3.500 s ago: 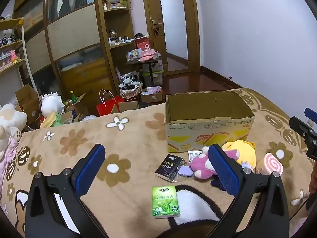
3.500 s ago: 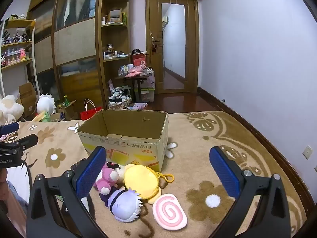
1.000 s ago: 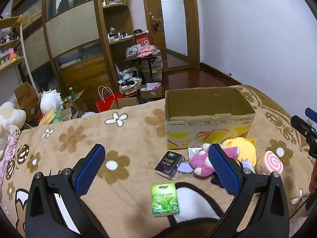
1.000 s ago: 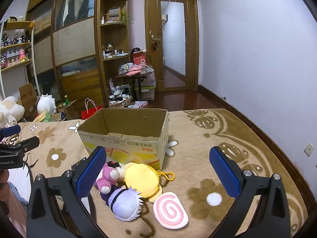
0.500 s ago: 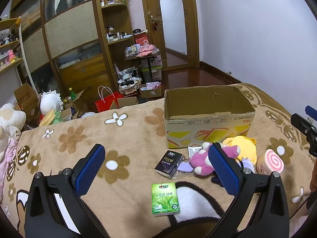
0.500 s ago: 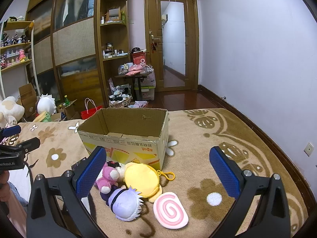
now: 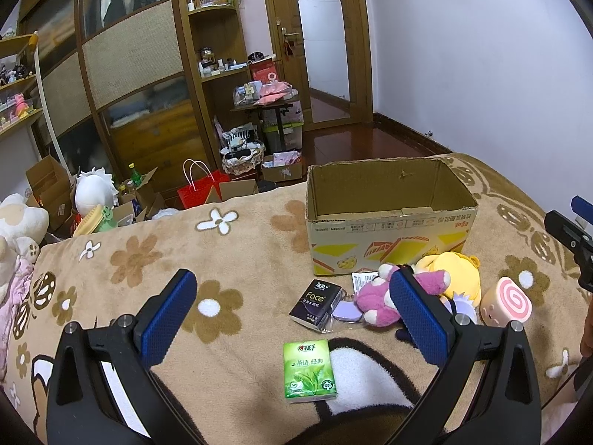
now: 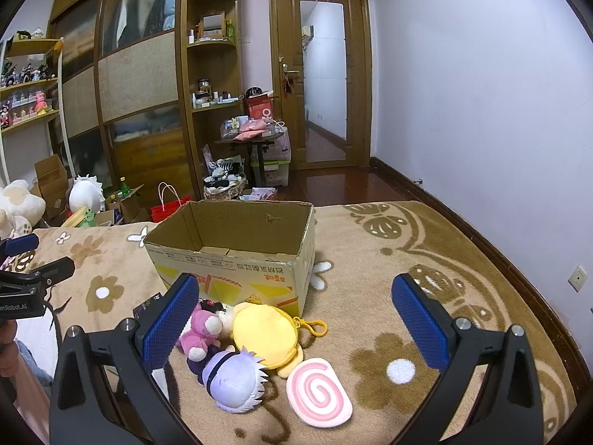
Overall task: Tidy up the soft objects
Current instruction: 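Grasp the green tissue pack with the left tool while the right tool grasps the pink-swirl plush, then lift both held items and carry them over the open cardboard box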
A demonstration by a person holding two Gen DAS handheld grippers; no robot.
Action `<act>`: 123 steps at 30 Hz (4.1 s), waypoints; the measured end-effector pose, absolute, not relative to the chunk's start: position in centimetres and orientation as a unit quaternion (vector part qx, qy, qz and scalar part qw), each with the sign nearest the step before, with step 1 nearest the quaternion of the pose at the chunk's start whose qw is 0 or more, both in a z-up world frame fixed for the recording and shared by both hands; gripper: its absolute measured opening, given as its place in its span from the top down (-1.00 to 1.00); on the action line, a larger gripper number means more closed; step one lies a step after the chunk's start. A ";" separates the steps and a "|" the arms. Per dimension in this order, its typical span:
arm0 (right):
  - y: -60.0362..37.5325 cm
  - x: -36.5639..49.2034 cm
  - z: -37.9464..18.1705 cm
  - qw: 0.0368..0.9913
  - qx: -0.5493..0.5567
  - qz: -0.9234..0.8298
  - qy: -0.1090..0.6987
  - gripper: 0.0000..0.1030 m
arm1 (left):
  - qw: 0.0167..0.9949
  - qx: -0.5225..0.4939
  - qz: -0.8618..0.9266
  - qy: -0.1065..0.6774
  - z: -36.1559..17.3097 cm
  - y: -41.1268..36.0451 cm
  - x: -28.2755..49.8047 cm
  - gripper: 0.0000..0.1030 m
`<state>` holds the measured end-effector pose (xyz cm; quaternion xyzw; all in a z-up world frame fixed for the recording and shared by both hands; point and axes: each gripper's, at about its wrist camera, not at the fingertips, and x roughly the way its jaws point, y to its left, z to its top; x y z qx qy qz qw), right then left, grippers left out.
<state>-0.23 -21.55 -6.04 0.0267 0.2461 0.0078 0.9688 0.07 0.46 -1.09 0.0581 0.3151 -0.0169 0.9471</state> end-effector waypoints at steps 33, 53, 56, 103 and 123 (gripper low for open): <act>-23.2 5.3 -13.8 0.885 0.103 0.011 0.454 -0.99 | 0.796 0.020 -0.054 0.603 -12.2 0.2 7.7 -0.99; -25.1 7.1 -19.3 0.812 0.154 -0.004 0.563 -0.53 | 0.704 0.000 -0.046 0.709 -19.3 1.1 9.3 -0.33; -25.1 7.3 -19.4 0.811 0.150 -0.006 0.566 -0.28 | 0.703 0.002 -0.037 0.710 -19.5 1.3 9.7 -0.07; -18.4 9.1 -4.0 0.968 0.027 0.029 0.249 0.20 | 0.972 0.049 -0.055 0.222 3.8 -1.7 9.4 -0.04; -18.6 13.8 -5.9 0.968 0.037 0.047 0.245 0.18 | 0.959 0.048 -0.082 0.268 -2.2 -4.6 15.1 -0.05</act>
